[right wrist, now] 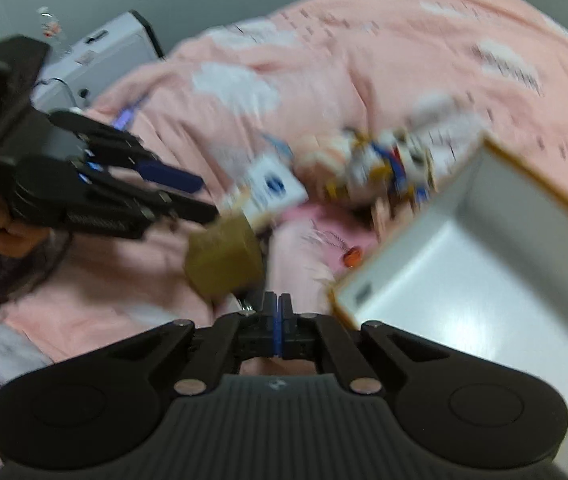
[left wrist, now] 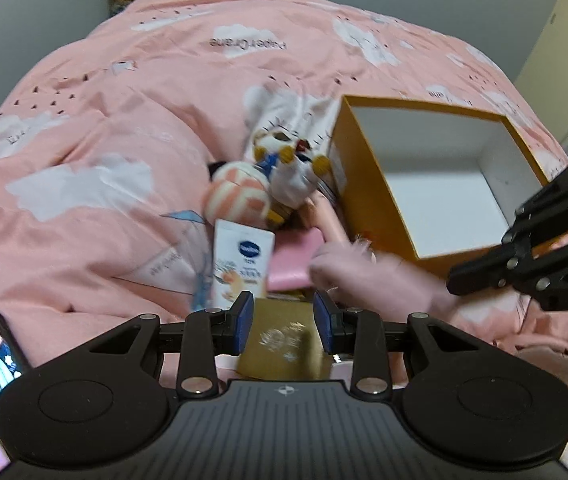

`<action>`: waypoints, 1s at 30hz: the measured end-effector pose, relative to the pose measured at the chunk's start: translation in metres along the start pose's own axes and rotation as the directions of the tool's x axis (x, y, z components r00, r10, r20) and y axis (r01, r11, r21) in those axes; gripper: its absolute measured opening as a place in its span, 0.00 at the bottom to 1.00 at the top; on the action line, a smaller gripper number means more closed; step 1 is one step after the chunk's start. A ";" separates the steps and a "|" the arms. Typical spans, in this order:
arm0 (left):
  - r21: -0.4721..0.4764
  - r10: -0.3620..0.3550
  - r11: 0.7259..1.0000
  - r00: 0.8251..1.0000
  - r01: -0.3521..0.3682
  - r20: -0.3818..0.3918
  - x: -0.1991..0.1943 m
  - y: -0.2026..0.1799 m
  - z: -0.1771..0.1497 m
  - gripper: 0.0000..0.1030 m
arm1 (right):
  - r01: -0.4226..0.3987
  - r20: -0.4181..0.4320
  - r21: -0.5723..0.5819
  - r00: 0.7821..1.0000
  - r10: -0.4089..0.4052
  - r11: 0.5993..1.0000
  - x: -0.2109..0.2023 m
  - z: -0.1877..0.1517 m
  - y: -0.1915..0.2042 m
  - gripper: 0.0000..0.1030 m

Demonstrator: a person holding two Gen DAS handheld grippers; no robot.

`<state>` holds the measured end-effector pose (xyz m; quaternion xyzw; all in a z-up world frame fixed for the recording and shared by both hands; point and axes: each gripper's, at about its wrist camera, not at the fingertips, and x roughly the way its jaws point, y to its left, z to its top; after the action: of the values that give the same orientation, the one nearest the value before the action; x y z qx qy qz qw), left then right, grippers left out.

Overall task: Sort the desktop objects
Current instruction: 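Close the right gripper on the pink pouch beside the keychain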

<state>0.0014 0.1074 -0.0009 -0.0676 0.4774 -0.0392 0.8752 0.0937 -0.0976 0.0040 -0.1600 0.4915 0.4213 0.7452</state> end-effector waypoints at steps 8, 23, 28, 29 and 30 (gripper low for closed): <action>0.057 -0.015 0.998 1.000 0.015 0.000 0.007 -0.016 0.005 0.37 | 0.009 0.056 0.154 0.998 -0.018 0.988 0.006 -0.021 -0.013 0.35; 0.072 -0.006 0.997 0.999 0.009 -0.039 0.016 -0.026 0.005 0.37 | -0.034 0.062 0.272 0.998 0.017 0.962 0.051 -0.021 -0.014 0.10; 0.097 -0.098 0.990 0.994 0.103 -0.056 0.022 -0.041 0.003 0.37 | -0.023 0.018 0.264 1.000 0.019 0.964 0.034 -0.050 -0.013 0.10; 0.104 -0.120 0.987 0.991 0.127 -0.066 0.025 -0.045 0.002 0.37 | -0.021 0.011 0.271 1.000 0.019 0.962 0.033 -0.055 -0.013 0.10; 0.108 -0.137 0.984 0.988 0.144 -0.074 0.027 -0.049 0.001 0.37 | -0.020 0.007 0.277 1.000 0.019 0.961 0.033 -0.060 -0.013 0.09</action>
<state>0.0170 0.0550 -0.0153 -0.0499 0.4972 -0.1301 0.8564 0.0737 -0.1291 -0.0549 -0.0485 0.5456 0.3561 0.7571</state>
